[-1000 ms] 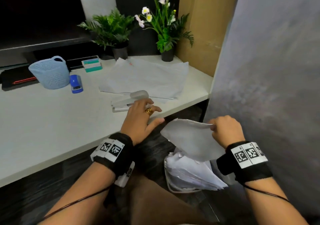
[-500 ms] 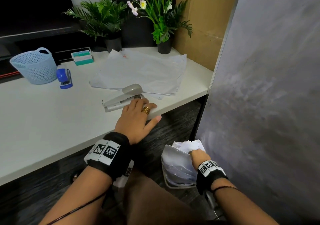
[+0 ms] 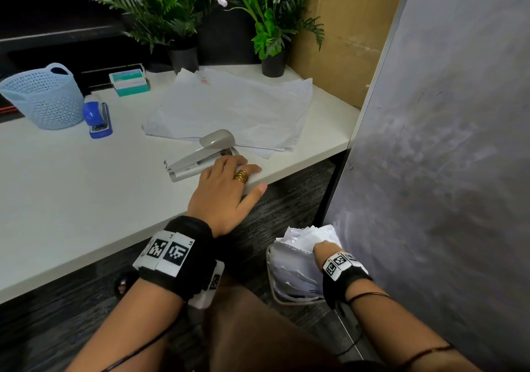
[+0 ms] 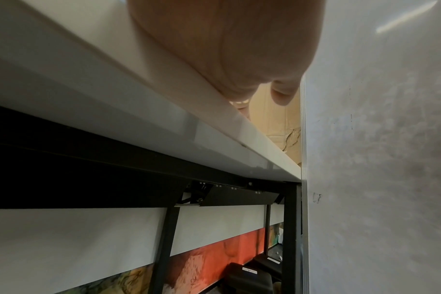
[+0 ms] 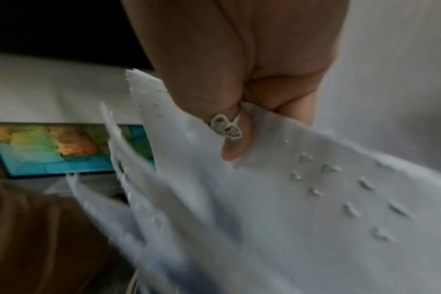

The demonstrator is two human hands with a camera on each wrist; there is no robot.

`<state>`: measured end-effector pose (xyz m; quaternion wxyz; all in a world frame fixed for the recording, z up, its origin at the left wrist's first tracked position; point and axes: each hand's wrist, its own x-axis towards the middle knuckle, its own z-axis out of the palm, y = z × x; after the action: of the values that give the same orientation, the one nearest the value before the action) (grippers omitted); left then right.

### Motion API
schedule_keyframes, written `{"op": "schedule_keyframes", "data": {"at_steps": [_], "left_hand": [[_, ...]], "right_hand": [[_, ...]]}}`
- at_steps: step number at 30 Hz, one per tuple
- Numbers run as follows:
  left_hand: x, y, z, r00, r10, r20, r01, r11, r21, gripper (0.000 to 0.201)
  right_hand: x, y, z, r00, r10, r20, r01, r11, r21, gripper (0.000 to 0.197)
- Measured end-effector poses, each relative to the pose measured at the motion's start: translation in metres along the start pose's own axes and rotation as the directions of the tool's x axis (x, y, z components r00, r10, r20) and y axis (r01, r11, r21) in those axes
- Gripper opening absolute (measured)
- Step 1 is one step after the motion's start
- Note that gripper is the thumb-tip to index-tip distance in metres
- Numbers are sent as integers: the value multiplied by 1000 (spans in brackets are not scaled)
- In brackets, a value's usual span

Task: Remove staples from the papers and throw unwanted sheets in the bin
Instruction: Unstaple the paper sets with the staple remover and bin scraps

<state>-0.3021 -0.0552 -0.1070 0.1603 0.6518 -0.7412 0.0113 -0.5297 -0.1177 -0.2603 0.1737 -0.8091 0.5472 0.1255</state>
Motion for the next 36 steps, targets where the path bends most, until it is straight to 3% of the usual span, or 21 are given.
{"op": "schedule_keyframes", "data": {"at_steps": [2,5,7,11,13,17,19,21,23,24,27,31,33,36], "left_hand": [[0,-2,0,1000,-1,6,1,1000,2,68],[1,-1,0,1000,-5,20,5,1000,12,69],[3,-1,-1,999,-13,32,13,1000,13,70],[4,-2,0,999,-25,27,25,1000,-3,69],[4,-2,-1,999,-23,28,24,1000,-9,70],[3,-2,-5,999,-30,37,30,999,-24,72],[2,-2,-6,998,-29,49,31,999,-42,73],[1,-2,-6,998,-27,57,30,998,-55,73],[0,-2,-7,998,-24,59,28,997,-68,74],[0,-3,-7,998,-23,59,28,997,-72,74],[-1,-3,-8,998,-27,64,32,995,-93,74],[-1,-3,-7,997,-27,73,34,994,-108,64],[0,-4,-7,996,-32,78,43,990,-134,59],[0,-6,-8,996,-30,79,43,986,-160,55]], "right_hand": [[1,-7,9,997,71,13,-71,997,-8,30],[-8,-2,15,972,136,191,-145,989,35,23],[-10,9,12,957,182,225,-183,983,-20,21],[5,24,22,957,161,241,-156,987,-43,47],[5,11,-4,981,129,147,-134,991,20,50],[-19,-34,-94,983,61,-174,-24,979,205,26],[-33,-50,-134,918,67,-391,51,958,282,27],[-39,-63,-167,782,143,-606,123,919,375,35],[-31,-72,-190,704,241,-668,128,882,454,36],[-25,-78,-200,712,272,-648,85,882,463,38],[-4,-88,-217,819,302,-487,-77,900,429,54],[10,-91,-223,898,261,-355,-140,933,332,68],[17,-87,-223,914,262,-309,-128,910,394,62],[22,-83,-221,898,289,-331,-93,861,500,36]]}}
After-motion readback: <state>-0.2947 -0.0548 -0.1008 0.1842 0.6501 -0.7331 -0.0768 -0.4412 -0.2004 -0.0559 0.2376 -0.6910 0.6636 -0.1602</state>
